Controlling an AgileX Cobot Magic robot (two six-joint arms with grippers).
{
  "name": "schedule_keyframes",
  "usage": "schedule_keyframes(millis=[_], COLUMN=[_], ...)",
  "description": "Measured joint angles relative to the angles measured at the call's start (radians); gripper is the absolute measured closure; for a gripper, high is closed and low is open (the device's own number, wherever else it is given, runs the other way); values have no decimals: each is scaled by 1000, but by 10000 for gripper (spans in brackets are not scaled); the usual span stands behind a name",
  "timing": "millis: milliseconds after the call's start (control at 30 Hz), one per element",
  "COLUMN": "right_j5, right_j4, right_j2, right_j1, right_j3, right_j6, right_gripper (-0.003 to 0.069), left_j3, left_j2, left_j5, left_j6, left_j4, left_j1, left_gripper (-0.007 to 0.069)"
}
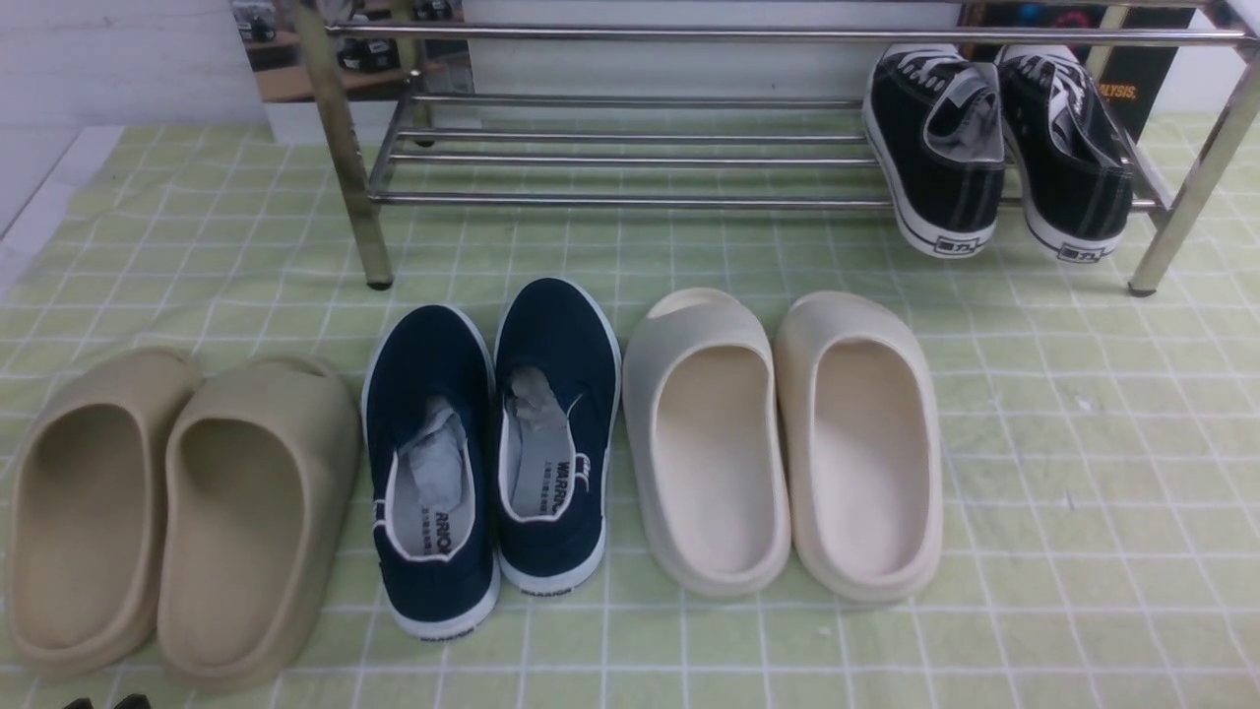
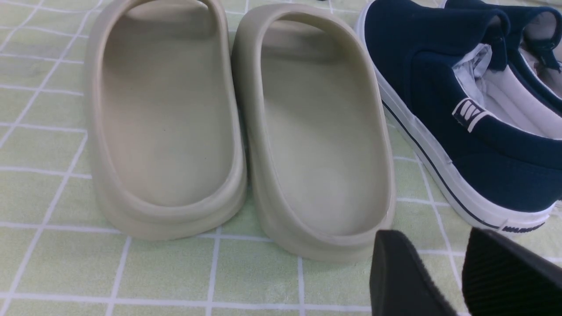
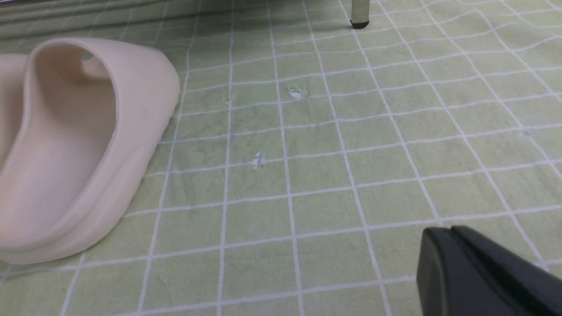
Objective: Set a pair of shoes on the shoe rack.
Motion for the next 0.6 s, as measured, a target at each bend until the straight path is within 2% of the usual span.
schedule_keyframes(millis=[600], right_j5=[0], right_j4=[0], right_j2=[0], right_j1=[0], right_j3=[0], right_j6=[0], right_gripper=[618], left_j3=[0], left_j2=[0], left_j5=[0], left_j6=[0], left_j4=[0], left_j1=[0], left_gripper=[386])
